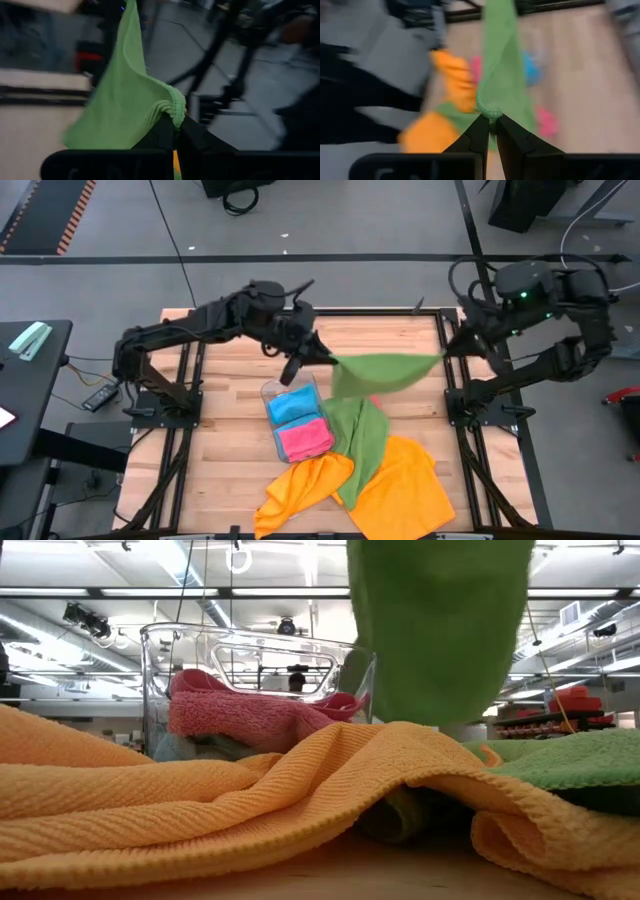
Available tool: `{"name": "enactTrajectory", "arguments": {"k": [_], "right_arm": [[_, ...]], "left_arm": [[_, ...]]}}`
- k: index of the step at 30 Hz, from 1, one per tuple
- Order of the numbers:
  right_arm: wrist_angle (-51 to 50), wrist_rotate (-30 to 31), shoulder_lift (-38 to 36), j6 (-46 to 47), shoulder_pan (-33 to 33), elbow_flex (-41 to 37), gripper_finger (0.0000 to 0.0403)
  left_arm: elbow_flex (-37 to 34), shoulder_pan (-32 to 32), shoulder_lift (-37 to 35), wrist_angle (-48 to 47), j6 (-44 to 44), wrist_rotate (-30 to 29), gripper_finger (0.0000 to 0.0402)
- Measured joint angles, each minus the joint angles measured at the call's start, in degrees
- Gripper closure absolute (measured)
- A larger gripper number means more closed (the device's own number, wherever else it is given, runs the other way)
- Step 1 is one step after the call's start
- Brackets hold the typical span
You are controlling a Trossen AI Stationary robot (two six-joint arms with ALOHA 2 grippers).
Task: Fold microfiber towels
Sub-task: Fold the top green towel
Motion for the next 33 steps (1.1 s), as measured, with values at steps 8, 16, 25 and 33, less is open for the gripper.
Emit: {"name": "enactTrajectory", "arguments": {"k": [8, 16, 25, 33], "right_arm": [[0.0, -16.1, 0.4, 14.1, 4.5, 0.0, 0.0361], [0.0, -24.3, 0.9, 24.8, 13.4, 0.0, 0.0361], [0.0, -10.8, 0.9, 20.1, 12.8, 0.0, 0.0361], [5.0, 4.0, 2.4, 16.0, 13.5, -6.9, 0.0356]], "left_arm": [[-0.1, -3.4, 0.5, 1.6, -8.0, 8.6, 0.0372], [-0.1, -9.0, 0.5, 1.7, -14.0, 14.8, 0.0389], [-0.1, -5.7, 0.6, 1.4, -12.7, 12.8, 0.0375], [-0.1, -4.5, 0.6, 1.5, -13.1, 12.9, 0.0388]]}}
